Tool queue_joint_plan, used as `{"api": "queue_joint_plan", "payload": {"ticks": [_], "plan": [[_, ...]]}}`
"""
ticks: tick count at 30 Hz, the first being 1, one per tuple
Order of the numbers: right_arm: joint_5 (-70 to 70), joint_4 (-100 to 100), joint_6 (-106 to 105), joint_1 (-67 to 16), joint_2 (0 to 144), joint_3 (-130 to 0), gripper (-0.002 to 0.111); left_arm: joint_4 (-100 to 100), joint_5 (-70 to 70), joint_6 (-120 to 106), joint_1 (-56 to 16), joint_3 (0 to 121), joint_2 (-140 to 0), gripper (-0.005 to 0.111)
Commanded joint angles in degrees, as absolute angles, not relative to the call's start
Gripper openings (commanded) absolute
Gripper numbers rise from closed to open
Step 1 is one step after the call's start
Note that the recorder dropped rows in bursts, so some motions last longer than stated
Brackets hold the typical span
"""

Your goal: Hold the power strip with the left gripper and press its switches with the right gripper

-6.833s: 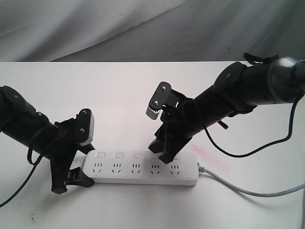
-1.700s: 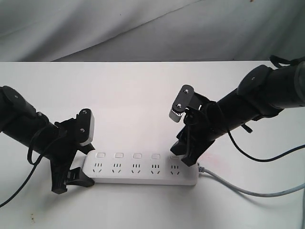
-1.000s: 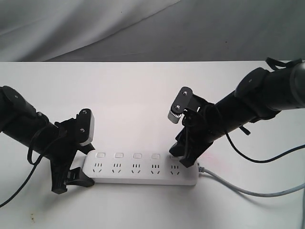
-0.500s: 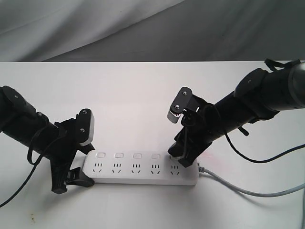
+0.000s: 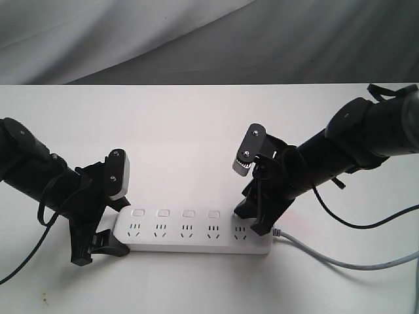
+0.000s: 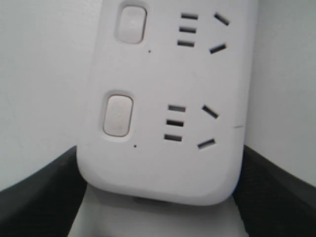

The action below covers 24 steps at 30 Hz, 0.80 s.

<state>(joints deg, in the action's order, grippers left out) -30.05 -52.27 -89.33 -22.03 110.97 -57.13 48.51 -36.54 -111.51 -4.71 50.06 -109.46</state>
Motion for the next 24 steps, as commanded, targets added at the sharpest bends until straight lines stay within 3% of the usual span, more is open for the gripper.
{"api": "queue_joint_plan", "payload": {"ticks": [1,18,24], "plan": [[-28.7,-50.7,-90.5,-22.2,112.4,-55.9,0.041,49.0,-36.0,-111.4,-4.6,50.3,-109.5,0.060],[-24.7,-55.3,-84.7,-22.3,81.6,-51.6,0.040,49.0,-36.0,-111.4,-4.6,50.3,-109.5,0.060],[-14.6,-57.1,-84.7,-22.3,61.8,-40.0,0.027,49.0,-36.0,-111.4,-4.6,50.3,-109.5,0.060]]}}
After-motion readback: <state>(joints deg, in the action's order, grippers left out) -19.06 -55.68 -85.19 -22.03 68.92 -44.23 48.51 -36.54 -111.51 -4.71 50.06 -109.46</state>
